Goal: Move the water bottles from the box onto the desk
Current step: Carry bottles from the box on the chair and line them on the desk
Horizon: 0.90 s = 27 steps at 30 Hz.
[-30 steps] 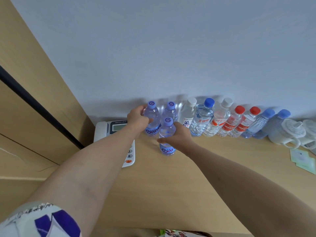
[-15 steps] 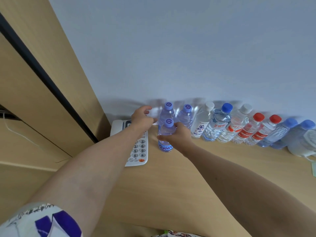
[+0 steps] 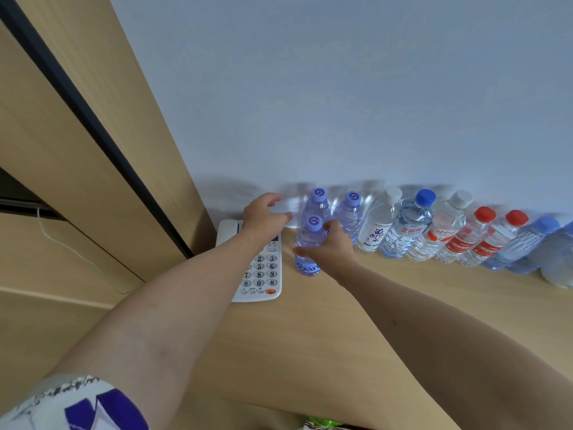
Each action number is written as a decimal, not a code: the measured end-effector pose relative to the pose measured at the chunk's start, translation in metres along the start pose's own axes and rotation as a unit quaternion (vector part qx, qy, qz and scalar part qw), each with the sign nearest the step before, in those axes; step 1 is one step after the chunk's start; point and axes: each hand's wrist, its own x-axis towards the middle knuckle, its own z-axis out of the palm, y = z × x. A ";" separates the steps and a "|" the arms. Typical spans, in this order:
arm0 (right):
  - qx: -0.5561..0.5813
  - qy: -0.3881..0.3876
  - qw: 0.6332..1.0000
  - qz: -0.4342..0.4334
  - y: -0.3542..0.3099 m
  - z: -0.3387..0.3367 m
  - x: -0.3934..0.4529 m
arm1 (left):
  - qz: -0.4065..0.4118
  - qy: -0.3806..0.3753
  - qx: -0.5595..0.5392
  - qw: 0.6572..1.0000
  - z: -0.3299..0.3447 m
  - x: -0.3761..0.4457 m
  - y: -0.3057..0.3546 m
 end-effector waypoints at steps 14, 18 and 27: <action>-0.141 0.081 0.985 -0.052 -0.004 -0.047 -0.071 | 0.202 -0.031 0.139 0.969 -0.016 -0.061 0.048; -0.177 0.132 0.975 0.007 0.027 -0.079 -0.117 | 0.317 -0.066 0.207 0.923 0.014 -0.096 0.058; -0.224 0.226 0.939 0.133 0.099 -0.160 -0.238 | 0.447 -0.177 0.311 0.820 0.116 -0.206 0.088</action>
